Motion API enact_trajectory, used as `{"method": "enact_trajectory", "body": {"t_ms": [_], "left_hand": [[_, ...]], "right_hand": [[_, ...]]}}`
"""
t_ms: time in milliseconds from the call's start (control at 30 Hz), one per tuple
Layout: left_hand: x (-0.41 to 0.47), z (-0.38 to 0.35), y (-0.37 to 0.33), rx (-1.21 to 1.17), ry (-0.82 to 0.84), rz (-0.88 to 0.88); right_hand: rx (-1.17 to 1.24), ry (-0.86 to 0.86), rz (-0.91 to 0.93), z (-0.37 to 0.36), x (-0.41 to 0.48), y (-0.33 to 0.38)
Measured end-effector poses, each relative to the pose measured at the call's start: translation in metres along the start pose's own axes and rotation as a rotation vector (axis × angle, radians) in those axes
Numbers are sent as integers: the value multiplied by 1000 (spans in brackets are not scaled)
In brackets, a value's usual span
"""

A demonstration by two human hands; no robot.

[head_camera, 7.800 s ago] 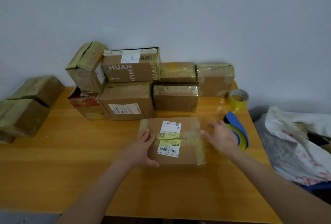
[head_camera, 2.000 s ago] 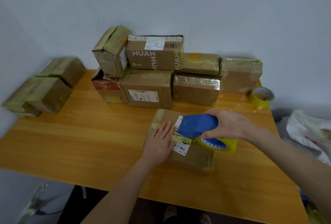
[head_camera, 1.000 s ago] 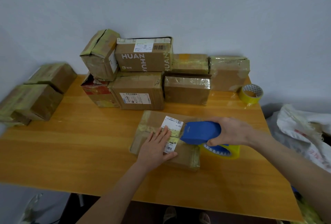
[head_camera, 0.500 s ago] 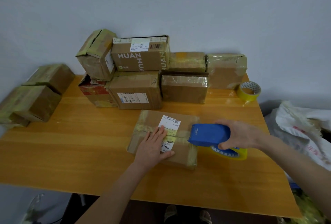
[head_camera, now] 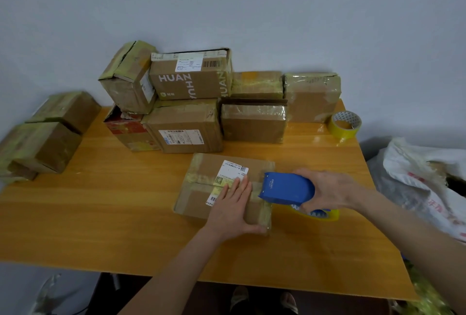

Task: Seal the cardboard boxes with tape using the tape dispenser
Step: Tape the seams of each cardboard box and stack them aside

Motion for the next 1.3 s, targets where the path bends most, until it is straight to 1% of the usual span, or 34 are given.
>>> {"method": "enact_trajectory", "body": {"t_ms": [200,267,400,567,633,700,767,867,1033,1133,1200,1300], "left_hand": [[-2,0,1,-60,0,9],[-1,0,2,-61,4,5],[-2,-1,1,-32,3,-11],[1,13,-7,-39,-132,67],[4,18,-14,-122,-169,92],[9,18,-19,-163,-163,62],[13,11,-19,-135,-132,36],[15,4,-14,-103,-116,34],[16,2,-10,-72,-113,30],[17,1,-10,-65,-107,36],[18,1,-9,-67,-104,39],[17,-1,-7,-73,-116,42]], "right_hand": [[86,17,12,9,-4,-7],[136,22,4,14,-8,-15],[149,29,-33,7,-15,-28],[103,-6,-57,-5,-12,-29],[74,-5,-57,-9,-8,-30],[76,-3,-56,-12,-5,-30],[104,6,-55,-14,-4,-30],[143,17,-64,-15,-7,-35],[303,16,-22,-7,-15,-46],[336,26,-30,-8,-23,-60],[298,51,-72,-8,-30,-71],[115,78,-110,-6,-27,-67]]}}
Point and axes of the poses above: each hand's wrist, its own x-axis towards the middle knuckle, its own z-axis out of the back of the hand, y = z × x, the point moved 6 cm from there along x, towards the middle knuckle, and after that the axes turned 7 degrees about x, right-handed, at the moved point
